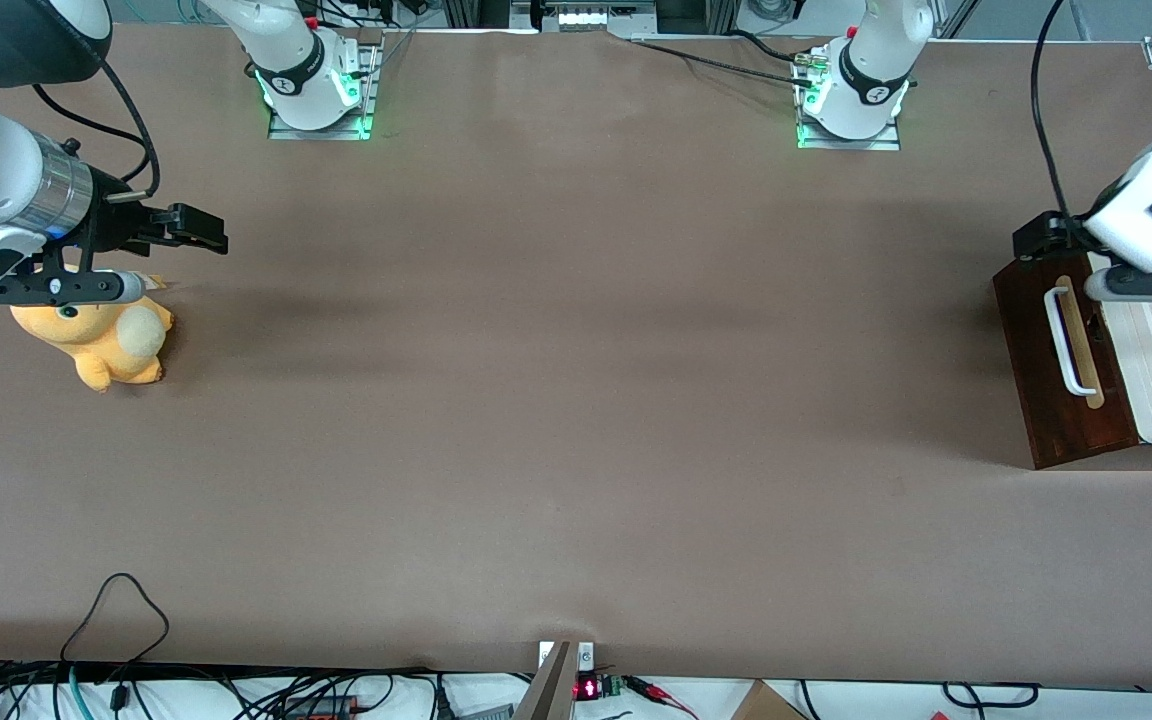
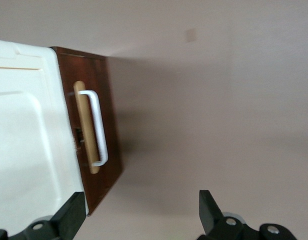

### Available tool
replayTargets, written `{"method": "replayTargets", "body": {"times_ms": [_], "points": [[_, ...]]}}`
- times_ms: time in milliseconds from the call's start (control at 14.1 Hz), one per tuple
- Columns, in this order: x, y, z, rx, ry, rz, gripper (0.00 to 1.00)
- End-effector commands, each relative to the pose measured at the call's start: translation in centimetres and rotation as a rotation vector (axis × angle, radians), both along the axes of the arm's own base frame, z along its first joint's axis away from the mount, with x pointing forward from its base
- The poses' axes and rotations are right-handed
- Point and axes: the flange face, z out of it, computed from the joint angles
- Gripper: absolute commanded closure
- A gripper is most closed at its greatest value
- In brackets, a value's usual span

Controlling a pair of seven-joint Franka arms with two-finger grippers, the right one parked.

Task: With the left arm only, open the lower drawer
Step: 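Lower the left gripper toward the white bar handle of the lower drawer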

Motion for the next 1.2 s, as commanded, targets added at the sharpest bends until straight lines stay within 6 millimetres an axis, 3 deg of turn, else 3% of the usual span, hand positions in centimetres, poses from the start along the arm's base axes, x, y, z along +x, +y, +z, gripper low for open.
{"method": "replayTargets", "body": {"times_ms": [0, 213, 425, 850, 992, 1134], "points": [[-0.7, -4.2, -2.4, 0.208, 0.009, 0.016, 0.00], [-1.6, -6.6, -7.8, 0.450, 0.049, -0.013, 0.00], [-2.2, -6.4, -14.3, 0.617, 0.067, -0.004, 0.00], [-4.0, -4.2, -27.8, 0.946, 0.011, -0.087, 0.00], [-4.4, -3.4, -31.3, 1.018, -0.002, -0.138, 0.00], [-4.2, -1.9, -33.4, 1.065, 0.002, -0.177, 0.00]]}}
